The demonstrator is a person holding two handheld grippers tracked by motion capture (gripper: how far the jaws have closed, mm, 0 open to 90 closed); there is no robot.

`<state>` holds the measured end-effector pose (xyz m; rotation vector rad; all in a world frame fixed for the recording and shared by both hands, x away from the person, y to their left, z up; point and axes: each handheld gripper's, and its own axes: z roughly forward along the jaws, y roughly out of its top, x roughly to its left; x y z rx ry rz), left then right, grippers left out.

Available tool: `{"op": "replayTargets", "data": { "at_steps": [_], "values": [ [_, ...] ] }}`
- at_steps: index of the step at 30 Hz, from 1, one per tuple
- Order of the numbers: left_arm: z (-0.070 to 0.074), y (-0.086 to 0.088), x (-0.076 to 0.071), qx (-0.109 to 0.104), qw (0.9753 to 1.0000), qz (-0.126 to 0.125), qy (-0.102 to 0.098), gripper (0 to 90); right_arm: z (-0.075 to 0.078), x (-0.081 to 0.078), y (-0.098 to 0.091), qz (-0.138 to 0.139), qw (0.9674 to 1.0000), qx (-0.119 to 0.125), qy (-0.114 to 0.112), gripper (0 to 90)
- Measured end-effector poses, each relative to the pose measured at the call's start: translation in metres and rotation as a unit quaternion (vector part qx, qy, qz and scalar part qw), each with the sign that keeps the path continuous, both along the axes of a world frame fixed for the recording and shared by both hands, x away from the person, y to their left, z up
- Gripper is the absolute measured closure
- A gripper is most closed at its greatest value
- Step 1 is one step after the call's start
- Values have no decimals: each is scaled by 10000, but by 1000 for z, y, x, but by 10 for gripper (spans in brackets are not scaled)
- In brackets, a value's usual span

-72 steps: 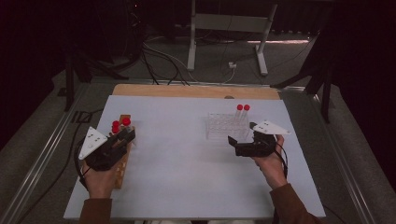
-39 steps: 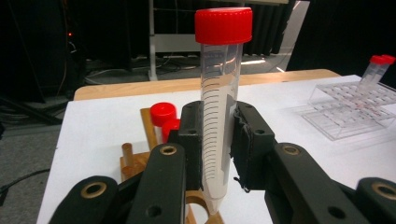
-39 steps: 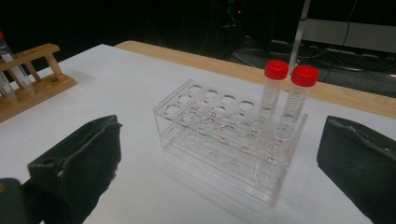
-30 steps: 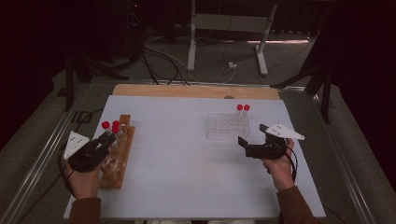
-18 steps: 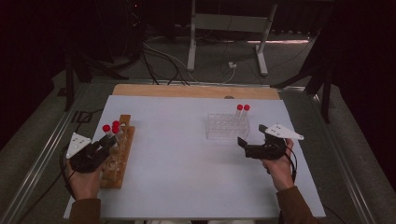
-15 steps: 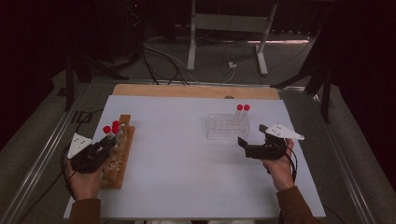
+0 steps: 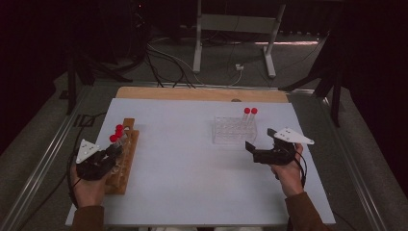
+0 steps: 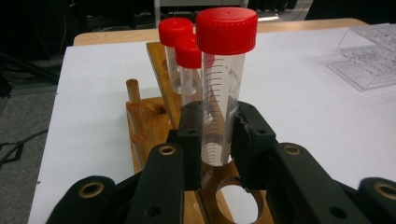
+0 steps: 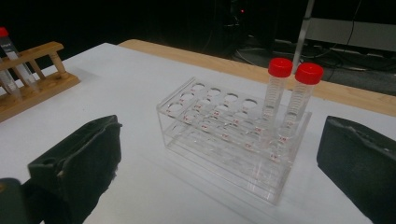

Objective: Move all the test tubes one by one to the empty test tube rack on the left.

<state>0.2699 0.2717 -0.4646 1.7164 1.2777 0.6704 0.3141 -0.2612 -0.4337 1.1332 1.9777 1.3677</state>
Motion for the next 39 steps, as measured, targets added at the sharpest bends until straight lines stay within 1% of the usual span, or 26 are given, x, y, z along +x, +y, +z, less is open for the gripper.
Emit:
{"op": "replayTargets", "data": {
  "at_steps": [6,12,29,31,33,34,35,37,39],
  "values": [
    [-2,-2,0,52,10000,-23,69,749,0,0,0,19,10000,-1,-8,0],
    [-2,-2,-1,39,10000,-40,72,746,0,0,0,19,10000,-2,-6,0],
    [0,-5,0,105,9999,-94,75,707,-1,0,1,39,10000,-9,-3,0],
    [0,-6,0,104,9998,-118,73,667,-1,0,2,39,10000,-13,1,0],
    [1,-6,0,49,9998,-163,54,612,-1,0,2,40,10000,-15,-1,0],
    [2,-6,-1,4,9998,-175,15,567,-1,0,1,40,10000,-9,-4,0],
    [3,-5,-1,-63,9997,-243,-21,516,-1,1,1,37,10000,-5,-6,0],
    [5,-5,-3,-93,9994,-293,-136,461,-1,1,1,22,10000,0,-5,0],
    [8,-5,-5,-176,9990,-342,-231,385,-1,1,0,12,10000,15,1,0]
  ]
}}
